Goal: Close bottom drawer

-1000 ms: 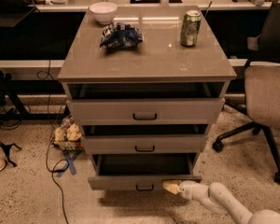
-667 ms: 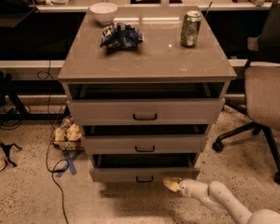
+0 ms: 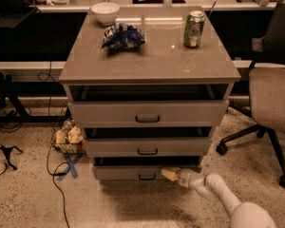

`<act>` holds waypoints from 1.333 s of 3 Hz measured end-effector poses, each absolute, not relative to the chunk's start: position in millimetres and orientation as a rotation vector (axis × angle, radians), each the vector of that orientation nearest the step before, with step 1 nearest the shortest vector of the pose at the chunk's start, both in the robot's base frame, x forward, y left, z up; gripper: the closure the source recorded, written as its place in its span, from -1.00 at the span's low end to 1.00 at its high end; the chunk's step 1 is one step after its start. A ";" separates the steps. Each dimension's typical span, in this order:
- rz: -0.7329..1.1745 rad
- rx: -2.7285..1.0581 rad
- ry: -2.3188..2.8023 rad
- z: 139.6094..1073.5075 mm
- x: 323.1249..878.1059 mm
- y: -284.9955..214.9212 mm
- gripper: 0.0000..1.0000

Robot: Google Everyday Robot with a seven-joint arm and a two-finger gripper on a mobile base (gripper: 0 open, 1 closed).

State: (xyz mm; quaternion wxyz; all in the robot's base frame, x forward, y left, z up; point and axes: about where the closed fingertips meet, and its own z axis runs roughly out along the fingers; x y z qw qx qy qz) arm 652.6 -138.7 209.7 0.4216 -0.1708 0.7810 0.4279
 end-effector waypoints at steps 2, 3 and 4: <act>1.020 -0.370 1.911 216.2 645.0 -159.8 1.00; 0.951 -0.280 1.846 225.6 616.5 -188.9 1.00; 0.928 -0.223 1.799 229.8 575.1 -218.0 1.00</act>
Offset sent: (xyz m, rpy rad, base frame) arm -0.0255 -0.0686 0.0213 0.0290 -0.1289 -0.2127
